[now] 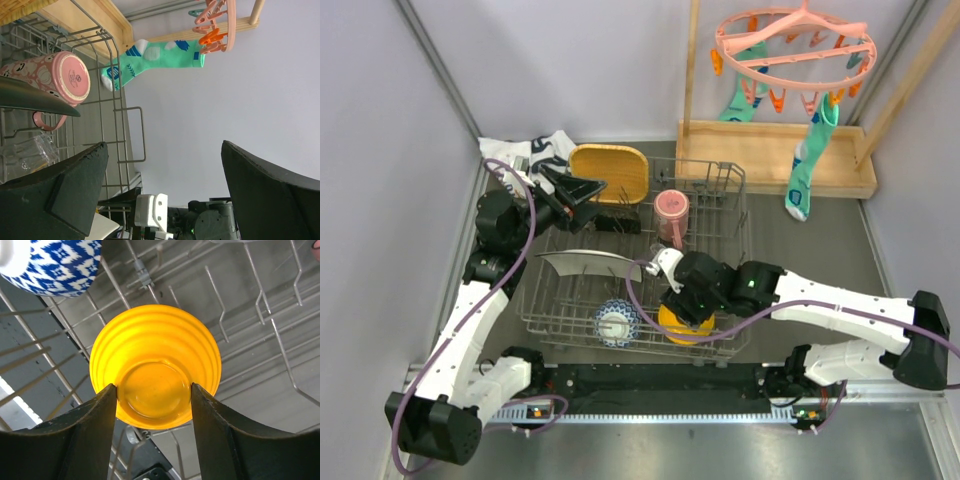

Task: Load the mixed dishes into the dish rack
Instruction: Place the bowl upside down on the dish rack

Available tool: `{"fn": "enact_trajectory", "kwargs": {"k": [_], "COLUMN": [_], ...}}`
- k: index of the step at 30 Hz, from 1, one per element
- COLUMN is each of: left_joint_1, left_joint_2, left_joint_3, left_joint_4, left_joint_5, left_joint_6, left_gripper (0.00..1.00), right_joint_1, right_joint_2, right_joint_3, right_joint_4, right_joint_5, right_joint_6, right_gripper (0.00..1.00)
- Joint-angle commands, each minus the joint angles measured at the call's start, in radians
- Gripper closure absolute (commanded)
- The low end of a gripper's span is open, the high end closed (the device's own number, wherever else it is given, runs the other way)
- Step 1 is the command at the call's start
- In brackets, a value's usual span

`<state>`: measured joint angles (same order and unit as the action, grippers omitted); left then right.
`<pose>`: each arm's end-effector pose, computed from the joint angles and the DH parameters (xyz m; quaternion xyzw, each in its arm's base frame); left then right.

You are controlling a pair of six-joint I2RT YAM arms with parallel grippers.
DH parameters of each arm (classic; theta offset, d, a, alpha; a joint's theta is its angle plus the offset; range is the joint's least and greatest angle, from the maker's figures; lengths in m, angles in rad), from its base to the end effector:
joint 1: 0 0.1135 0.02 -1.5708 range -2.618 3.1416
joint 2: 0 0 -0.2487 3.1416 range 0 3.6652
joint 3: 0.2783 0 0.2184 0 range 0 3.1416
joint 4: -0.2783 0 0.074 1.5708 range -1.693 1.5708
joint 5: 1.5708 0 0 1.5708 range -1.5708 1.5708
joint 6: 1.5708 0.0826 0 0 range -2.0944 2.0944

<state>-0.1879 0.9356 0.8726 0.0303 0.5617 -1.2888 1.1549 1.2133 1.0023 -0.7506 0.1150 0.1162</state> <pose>0.2174 -0.0861 0.3556 -0.1968 0.6893 -0.5970 0.3601 0.1057 0.2159 0.2332 -0.4577 0.8354 0.1336 0.2735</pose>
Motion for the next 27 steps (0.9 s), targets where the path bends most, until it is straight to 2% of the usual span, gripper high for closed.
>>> {"fn": "enact_trajectory", "kwargs": {"k": [1,8,19,22,27], "left_joint_1": [0.011,0.019,0.031,0.036,0.042], "left_joint_2": [-0.018,-0.02,-0.024,-0.026,-0.02], "left_joint_3": [-0.006,-0.015,-0.032,-0.038,-0.044], "left_joint_4": [0.048,0.048,0.054,0.054,0.06], "left_joint_5": [0.02,0.029,0.043,0.044,0.05], "left_joint_6": [-0.007,-0.009,-0.01,-0.009,-0.01], "left_gripper": [0.02,0.02,0.02,0.02,0.02], "right_joint_1": [-0.041,-0.099,-0.101,-0.103,-0.103], "right_joint_2": [-0.029,-0.047,-0.012,-0.005,0.006], "right_joint_3": [0.041,0.027,0.042,0.048,0.053], "right_joint_4": [-0.018,0.011,-0.016,-0.024,-0.029], "right_joint_5": [-0.026,-0.138,-0.216,-0.221,-0.218], "right_joint_6": [-0.056,-0.111,-0.147,-0.148,-0.15], "right_gripper": [1.0,1.0,1.0,0.95,0.81]}}
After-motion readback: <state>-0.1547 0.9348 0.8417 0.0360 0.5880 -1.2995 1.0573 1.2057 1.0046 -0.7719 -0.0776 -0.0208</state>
